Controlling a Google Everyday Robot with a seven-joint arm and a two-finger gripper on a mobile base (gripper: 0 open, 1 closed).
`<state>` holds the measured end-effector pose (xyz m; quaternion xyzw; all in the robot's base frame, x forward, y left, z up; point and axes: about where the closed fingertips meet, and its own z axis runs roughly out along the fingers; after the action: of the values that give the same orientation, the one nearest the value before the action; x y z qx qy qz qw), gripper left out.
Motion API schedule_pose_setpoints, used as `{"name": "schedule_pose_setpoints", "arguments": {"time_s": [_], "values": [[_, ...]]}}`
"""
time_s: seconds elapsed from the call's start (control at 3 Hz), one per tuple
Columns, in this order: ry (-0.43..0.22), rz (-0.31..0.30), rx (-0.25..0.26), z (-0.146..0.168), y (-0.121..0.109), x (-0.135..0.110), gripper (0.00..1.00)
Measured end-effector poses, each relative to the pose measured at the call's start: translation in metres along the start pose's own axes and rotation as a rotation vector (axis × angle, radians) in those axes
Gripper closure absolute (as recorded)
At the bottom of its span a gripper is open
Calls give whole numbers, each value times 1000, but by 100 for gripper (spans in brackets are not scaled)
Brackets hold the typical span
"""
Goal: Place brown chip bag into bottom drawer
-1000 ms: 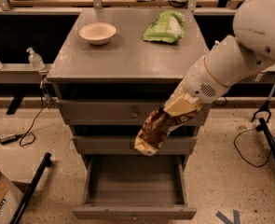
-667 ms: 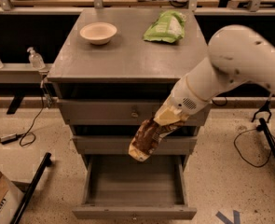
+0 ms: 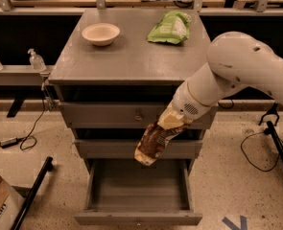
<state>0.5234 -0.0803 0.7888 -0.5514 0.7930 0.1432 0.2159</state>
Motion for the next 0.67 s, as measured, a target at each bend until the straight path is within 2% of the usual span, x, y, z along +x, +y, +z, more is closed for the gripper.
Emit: {"name": "schedule_pose_setpoints", "arguments": {"time_s": [0.33,0.67], "values": [[8,18,0,26,6,14,100],[11,89,-29,66,11,40,100]]}}
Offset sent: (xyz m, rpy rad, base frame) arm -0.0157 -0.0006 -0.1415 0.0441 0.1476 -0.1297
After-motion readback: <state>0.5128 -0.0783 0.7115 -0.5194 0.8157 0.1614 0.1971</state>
